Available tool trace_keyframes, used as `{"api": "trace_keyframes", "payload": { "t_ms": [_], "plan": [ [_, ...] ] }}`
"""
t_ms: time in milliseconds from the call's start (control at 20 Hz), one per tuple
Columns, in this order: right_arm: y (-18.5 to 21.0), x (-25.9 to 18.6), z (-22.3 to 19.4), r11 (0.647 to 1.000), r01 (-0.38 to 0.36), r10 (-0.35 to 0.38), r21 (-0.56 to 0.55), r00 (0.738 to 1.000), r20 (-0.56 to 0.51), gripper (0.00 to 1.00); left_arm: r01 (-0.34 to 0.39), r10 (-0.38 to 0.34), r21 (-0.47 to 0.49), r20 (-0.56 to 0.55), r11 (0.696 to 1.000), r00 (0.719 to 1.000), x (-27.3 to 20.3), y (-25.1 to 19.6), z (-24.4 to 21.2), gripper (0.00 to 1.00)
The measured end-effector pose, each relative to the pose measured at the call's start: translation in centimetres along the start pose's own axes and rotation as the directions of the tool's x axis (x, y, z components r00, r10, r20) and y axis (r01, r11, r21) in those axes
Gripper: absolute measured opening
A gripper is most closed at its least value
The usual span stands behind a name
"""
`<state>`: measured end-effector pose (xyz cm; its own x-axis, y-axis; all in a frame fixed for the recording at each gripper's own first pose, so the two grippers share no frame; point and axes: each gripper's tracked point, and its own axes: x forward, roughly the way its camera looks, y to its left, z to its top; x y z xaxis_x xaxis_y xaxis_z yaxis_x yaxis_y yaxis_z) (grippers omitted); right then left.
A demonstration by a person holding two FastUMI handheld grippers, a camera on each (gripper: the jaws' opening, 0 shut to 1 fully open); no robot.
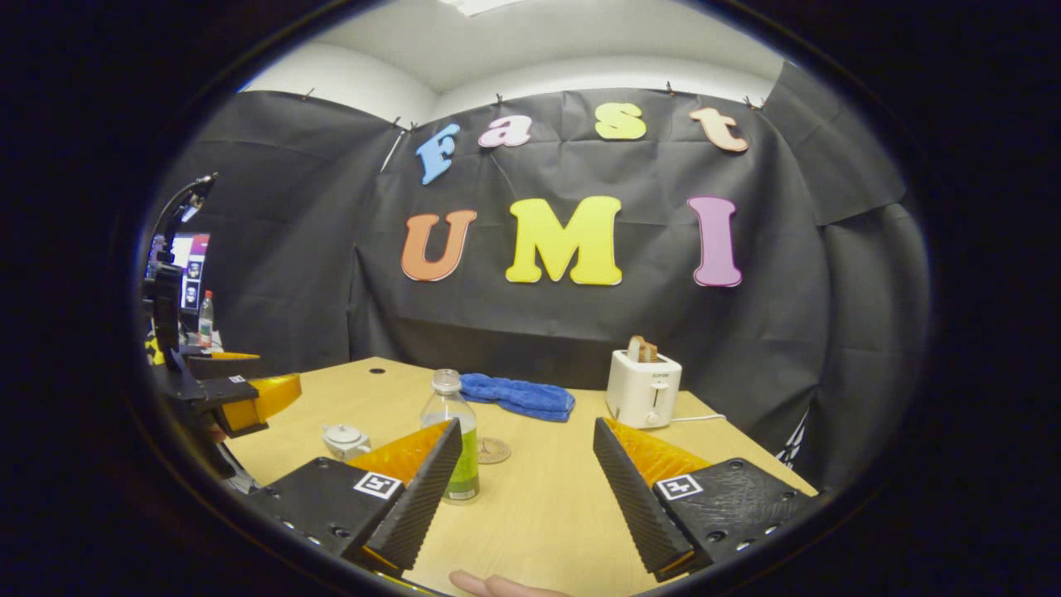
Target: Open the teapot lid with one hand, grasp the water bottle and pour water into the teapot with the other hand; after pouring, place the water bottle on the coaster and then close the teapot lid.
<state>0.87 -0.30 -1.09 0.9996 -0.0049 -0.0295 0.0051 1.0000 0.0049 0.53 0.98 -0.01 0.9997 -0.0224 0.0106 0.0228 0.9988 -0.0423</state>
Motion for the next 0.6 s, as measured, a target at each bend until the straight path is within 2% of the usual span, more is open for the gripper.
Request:
{"api": "trace_keyframes", "payload": {
  "t_ms": [250,350,600],
  "plan": [
    [-0.1,0.1,0.0,1.0,0.002,-0.002,-0.007,1.0,0.006,0.95,0.01,-0.01,-0.004,0.0,1.0,1.0,0.1,-0.2,-0.1,0.99],
    [0.0,0.1,-0.1,1.0,0.002,-0.002,-0.01,1.0,0.004,0.98,0.017,-0.017,-0.008,0.009,1.0,1.0,0.2,-0.4,0.2,0.99],
    [0.0,0.3,-0.4,0.999,0.01,-0.01,-0.033,1.0,0.003,0.95,0.093,-0.092,-0.02,0.041,0.995,0.995,1.6,-1.8,-0.5,0.99]
  ]
}}
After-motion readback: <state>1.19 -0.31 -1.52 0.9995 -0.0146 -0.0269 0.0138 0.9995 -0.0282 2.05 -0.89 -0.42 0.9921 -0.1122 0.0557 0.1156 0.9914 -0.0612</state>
